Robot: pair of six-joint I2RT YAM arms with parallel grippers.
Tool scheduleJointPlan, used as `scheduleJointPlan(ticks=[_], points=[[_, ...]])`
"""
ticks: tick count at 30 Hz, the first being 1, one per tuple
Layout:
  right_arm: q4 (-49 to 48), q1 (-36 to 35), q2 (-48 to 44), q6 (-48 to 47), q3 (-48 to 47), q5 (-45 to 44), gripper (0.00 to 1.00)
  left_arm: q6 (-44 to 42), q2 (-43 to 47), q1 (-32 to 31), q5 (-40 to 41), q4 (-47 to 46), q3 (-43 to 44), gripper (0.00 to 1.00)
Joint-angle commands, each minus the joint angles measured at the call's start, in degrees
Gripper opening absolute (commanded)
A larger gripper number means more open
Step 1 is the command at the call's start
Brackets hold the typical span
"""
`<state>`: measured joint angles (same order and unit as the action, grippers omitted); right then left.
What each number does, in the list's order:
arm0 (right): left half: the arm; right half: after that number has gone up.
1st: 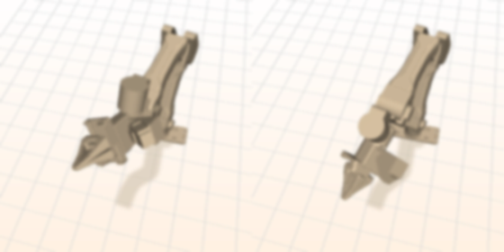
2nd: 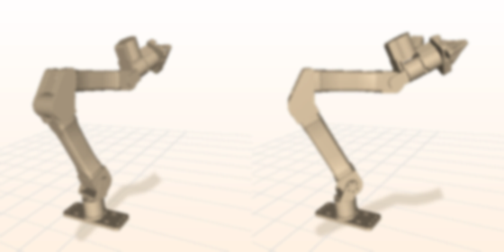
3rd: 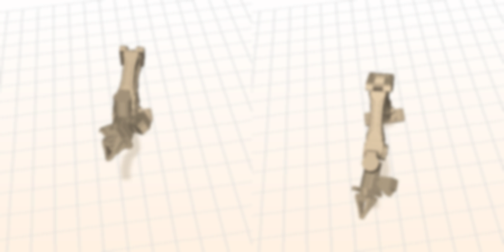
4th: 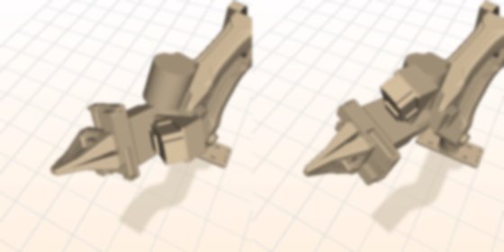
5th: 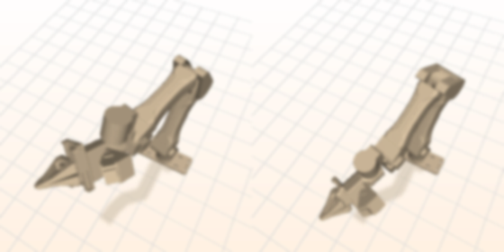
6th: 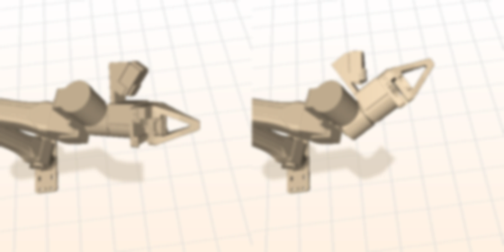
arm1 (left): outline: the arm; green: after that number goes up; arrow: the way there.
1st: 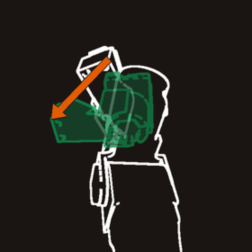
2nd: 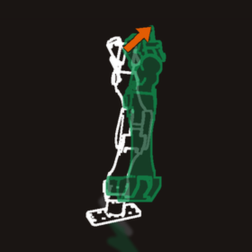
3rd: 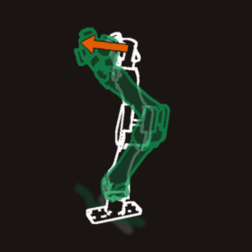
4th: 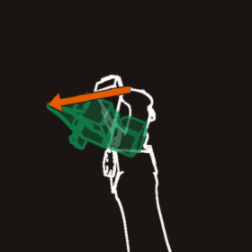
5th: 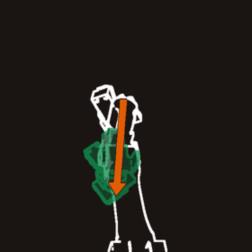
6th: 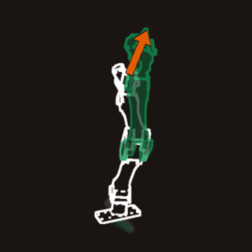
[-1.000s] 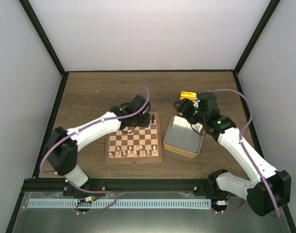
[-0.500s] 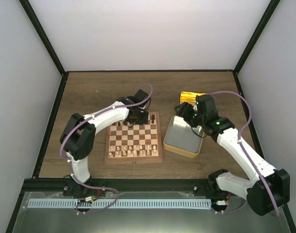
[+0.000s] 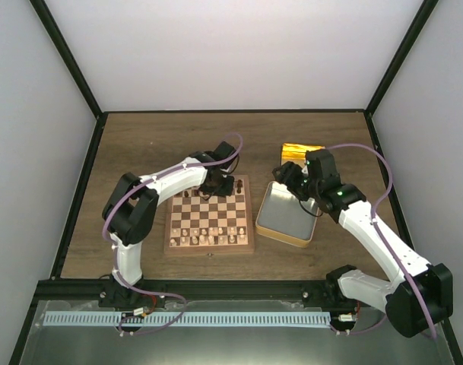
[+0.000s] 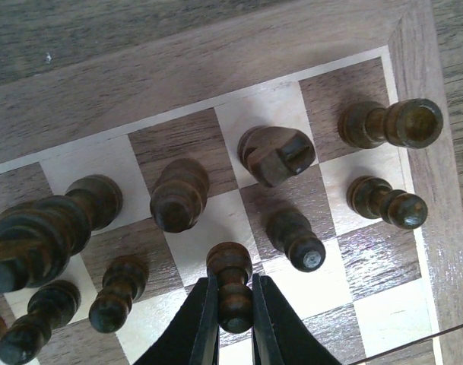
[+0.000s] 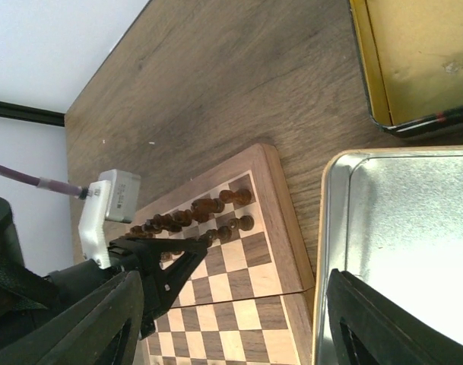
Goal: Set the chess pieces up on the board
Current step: Place the chess piece on the chessboard, then reset both arms
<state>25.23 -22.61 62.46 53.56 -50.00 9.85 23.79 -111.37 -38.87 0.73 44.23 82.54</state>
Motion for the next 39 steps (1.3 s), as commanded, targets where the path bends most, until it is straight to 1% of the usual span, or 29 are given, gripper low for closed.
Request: scheduleJointPlan(ticks=[1,14,19,27,31,34,37,39], points=[[-0.10,0.45,-0.32,-0.64,0.73,-0.12,0.68,0.44,-0.53,0.11,1.48,1.81,1.62,0.07],[-0.43,0.44,-0.95,-0.39,1.58,0.35,0.68,0.91,-2.40,0.15,1.69,1.68,2.76,0.14],[-0.54,0.46,-0.94,-0.36,1.65,0.48,0.68,0.97,-2.26,0.15,2.19,2.20,2.63,0.21],[-0.72,0.44,-1.12,-0.22,1.70,0.85,0.68,1.08,0.07,0.16,1.62,2.54,3.53,0.26],[-0.47,0.44,-1.58,-0.19,1.66,0.71,0.68,1.07,2.81,0.12,0.82,3.15,3.52,0.29],[-0.03,0.42,-2.10,-0.58,1.66,0.08,0.68,1.72,7.16,0.18,1.44,3.46,1.93,0.31],[0.69,0.46,-2.66,-1.94,1.89,-1.20,0.68,3.37,12.85,0.18,5.17,3.58,-0.45,0.34],[1.13,0.44,-3.05,-3.79,2.41,-2.29,0.69,4.10,17.52,0.18,8.12,3.07,-2.49,0.39]])
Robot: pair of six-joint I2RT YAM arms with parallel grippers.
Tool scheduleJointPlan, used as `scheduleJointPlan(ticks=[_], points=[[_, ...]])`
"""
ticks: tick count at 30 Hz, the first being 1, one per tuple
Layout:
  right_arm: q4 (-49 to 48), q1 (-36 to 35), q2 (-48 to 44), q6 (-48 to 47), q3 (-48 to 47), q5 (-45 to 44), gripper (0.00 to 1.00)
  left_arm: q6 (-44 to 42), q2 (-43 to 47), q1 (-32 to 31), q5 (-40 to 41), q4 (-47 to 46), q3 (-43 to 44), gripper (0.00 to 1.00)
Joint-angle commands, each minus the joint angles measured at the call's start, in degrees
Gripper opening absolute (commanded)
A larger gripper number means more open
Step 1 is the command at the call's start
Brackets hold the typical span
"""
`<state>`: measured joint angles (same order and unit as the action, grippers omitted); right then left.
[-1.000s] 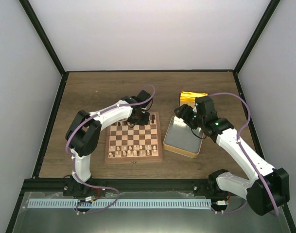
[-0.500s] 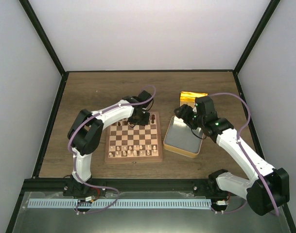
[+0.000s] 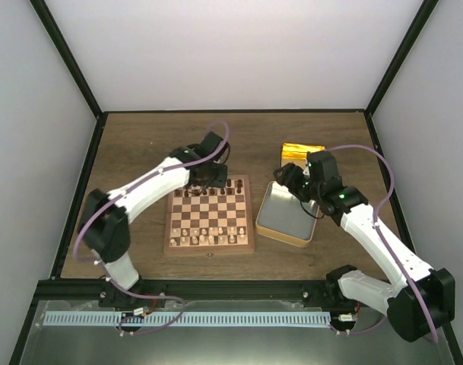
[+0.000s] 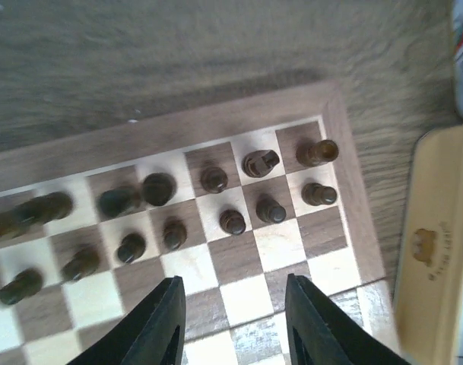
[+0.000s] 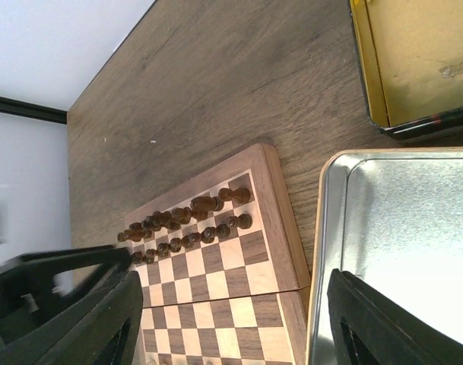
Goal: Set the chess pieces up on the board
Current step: Reset both arms
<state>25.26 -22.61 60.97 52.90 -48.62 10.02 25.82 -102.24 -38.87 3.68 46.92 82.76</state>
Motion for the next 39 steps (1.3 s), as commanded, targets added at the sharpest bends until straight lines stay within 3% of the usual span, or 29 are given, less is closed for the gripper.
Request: scheduleJointPlan(ticks=[1,10,12,14,15,20,26,32,39], points=[[1.17,0.45,-1.78,-4.21,1.37,-2.95,0.69,2.16,10.86,0.20,6.44,-0.33,-3.99,0.40],[2.41,0.45,-2.47,-19.73,3.63,-5.85,0.76,1.48,39.81,0.20,18.03,-11.84,-21.40,0.58],[3.72,0.45,-3.03,-22.09,3.36,-7.65,0.78,1.83,45.43,0.20,19.29,-12.68,-24.26,0.72],[4.80,0.46,-4.15,-24.63,2.48,-8.15,0.80,3.38,50.80,0.20,20.53,-11.94,-26.52,0.97],[5.46,0.46,-5.21,-25.89,1.84,-8.17,0.81,4.05,54.34,0.20,20.93,-11.24,-27.57,1.00],[8.70,0.46,-12.58,-30.11,-0.54,-10.12,1.00,3.20,68.37,0.20,23.12,-8.31,-30.09,1.00],[12.72,0.46,-22.62,-28.54,-4.56,-19.35,1.00,-0.26,79.72,0.20,26.98,-2.35,-25.02,1.00],[15.24,0.45,-30.06,-27.15,-8.27,-27.37,1.00,-2.80,81.41,0.20,29.06,3.40,-17.12,1.00],[16.57,0.44,-36.04,-25.30,-8.60,-30.39,1.00,-3.75,81.64,0.20,29.55,3.62,-15.16,1.00]])
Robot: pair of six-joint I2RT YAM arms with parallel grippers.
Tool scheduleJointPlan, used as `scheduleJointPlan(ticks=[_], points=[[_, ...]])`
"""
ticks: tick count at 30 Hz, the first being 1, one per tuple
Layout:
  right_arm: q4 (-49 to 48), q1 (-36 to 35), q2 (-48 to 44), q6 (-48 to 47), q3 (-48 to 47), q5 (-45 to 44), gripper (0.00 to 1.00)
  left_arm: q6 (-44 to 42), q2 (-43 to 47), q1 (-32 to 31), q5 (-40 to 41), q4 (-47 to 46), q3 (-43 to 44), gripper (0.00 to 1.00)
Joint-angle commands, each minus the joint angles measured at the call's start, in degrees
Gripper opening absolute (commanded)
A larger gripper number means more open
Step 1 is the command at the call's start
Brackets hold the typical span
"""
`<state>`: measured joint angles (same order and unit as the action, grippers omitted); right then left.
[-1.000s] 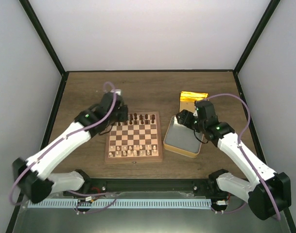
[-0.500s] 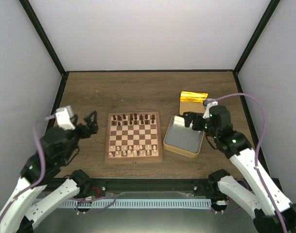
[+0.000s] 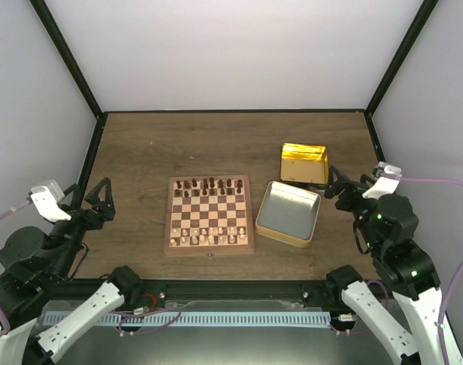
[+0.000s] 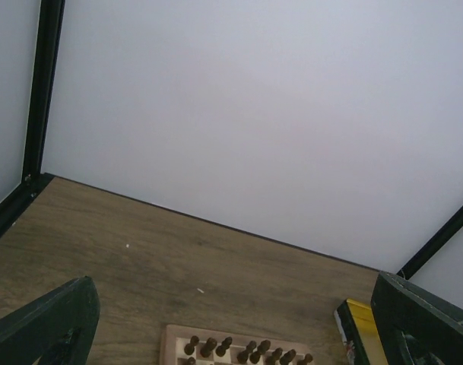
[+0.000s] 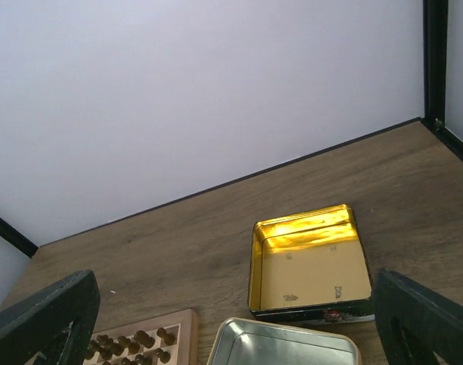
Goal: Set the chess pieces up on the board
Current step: Reset both arms
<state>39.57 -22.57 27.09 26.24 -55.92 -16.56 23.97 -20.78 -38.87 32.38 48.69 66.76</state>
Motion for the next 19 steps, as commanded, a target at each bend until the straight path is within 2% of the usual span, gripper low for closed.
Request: scheduleJointPlan(ticks=[1,19], points=[[2.26,0.39,-2.60,1.56,-1.30,-3.96,1.00,-1.95,0.17,0.20,0.77,1.75,0.98,1.00],[1.98,0.41,-4.24,2.83,0.02,-3.63,1.00,-0.94,0.40,0.20,1.49,0.84,-0.56,1.00]])
